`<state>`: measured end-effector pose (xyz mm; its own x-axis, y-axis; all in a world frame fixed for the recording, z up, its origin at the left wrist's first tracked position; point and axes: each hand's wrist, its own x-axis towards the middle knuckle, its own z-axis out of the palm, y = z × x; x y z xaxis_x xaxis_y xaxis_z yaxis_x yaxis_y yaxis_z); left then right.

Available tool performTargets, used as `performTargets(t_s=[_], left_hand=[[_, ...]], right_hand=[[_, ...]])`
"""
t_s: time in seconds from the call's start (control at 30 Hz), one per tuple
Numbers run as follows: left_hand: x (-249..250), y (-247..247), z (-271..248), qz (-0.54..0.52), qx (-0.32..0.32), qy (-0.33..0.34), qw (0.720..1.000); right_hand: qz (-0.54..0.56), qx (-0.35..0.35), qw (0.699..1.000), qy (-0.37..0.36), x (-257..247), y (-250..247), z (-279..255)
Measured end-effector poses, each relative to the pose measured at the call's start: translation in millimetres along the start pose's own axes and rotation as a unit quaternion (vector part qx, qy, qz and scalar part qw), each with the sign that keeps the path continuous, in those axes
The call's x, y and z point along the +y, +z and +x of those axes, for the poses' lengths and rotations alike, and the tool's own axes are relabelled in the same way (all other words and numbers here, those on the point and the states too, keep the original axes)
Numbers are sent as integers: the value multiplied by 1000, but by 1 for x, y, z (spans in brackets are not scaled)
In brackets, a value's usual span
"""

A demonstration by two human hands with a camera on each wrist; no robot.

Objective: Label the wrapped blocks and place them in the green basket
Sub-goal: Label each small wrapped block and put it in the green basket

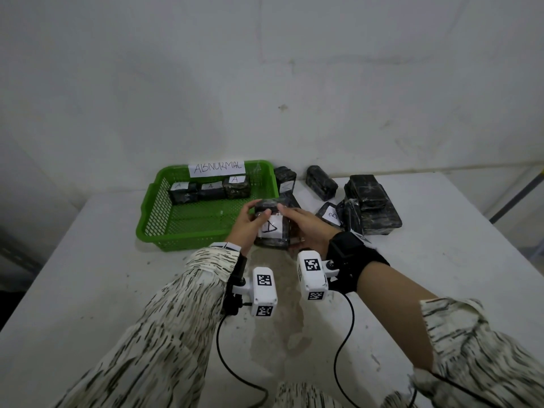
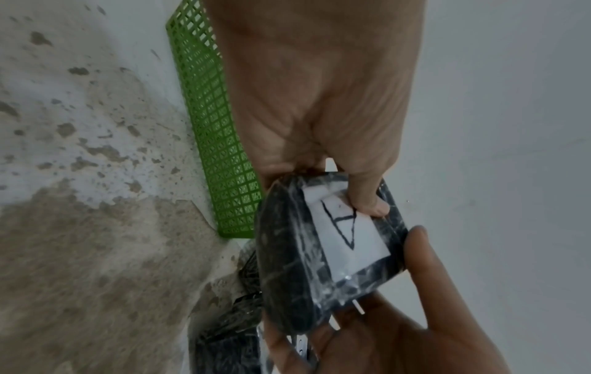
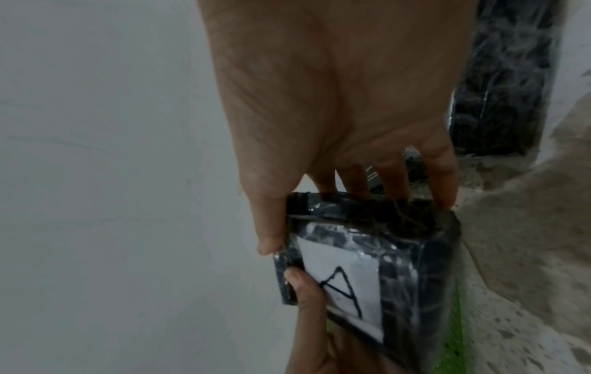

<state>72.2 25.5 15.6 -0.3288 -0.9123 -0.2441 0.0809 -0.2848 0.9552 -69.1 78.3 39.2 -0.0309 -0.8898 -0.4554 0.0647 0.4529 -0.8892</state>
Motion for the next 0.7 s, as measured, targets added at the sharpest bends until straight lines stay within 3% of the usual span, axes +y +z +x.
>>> performTargets(t_s=[0.13, 0.27, 0.4, 0.57, 0.7], left_hand=[[-1, 1, -2, 39, -5, 13, 999], [-1, 3, 3, 55, 33, 29, 998], [10, 3, 0, -2, 17, -23, 1000], [16, 1, -11, -73, -108, -132, 983], [12, 1, -13, -7, -75, -115, 991]], right_hand=[[-7, 36, 999, -23, -2, 1, -1], [-37, 33, 998, -38, -1, 1, -1], [20, 33, 998, -41, 3, 0, 3], [24, 23, 998, -58, 8, -4, 5], [-14, 65, 996, -63, 8, 0, 8]])
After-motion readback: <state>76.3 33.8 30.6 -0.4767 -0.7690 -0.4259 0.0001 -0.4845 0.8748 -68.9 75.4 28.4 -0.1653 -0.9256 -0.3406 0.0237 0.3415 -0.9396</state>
